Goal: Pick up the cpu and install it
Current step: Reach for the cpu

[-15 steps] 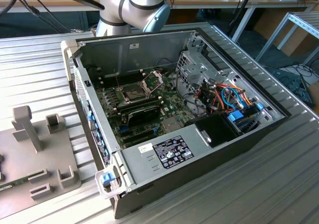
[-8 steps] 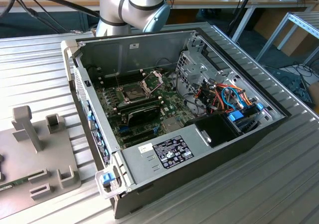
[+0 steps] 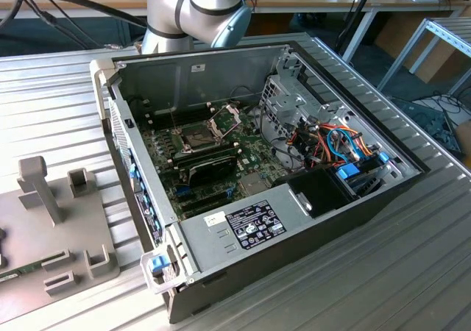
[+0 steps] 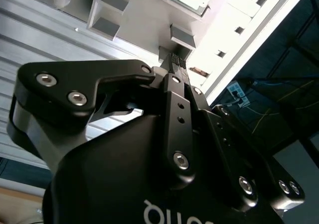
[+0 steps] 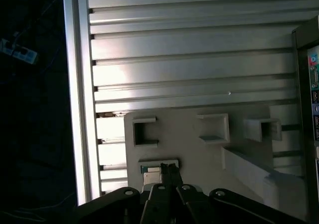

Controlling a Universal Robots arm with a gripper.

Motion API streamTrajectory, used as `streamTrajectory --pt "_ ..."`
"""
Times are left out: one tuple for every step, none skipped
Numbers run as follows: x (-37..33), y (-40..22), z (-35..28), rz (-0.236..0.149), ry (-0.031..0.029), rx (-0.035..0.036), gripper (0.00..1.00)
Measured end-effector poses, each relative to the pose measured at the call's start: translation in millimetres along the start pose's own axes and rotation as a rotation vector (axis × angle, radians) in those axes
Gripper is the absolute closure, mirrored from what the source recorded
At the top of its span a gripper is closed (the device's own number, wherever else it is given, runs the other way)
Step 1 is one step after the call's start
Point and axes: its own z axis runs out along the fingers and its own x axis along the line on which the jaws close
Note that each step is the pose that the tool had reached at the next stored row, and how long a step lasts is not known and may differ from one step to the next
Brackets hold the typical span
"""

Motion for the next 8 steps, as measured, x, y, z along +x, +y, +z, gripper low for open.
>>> streamTrajectory --pt "0.1 -1.4 0.0 0.0 0.0 0.0 0.89" --pt "0.3 -3.2 0.2 0.0 -0.0001 0.0 0.89" --pt "0.4 -4.6 0.2 0.0 0.0 0.0 0.89" --pt "0.7 -7.6 0.4 0.0 0.0 0.0 0.89" --pt "0.9 -10.0 0.6 0.0 -0.0001 0.0 0.89" --pt "0.9 -11.7 0.7 0.0 0.0 0.0 0.89" --pt "1.0 -14.1 1.0 0.0 0.0 0.0 0.89" --pt "1.1 -15.9 1.2 0.0 0.0001 0.0 0.89"
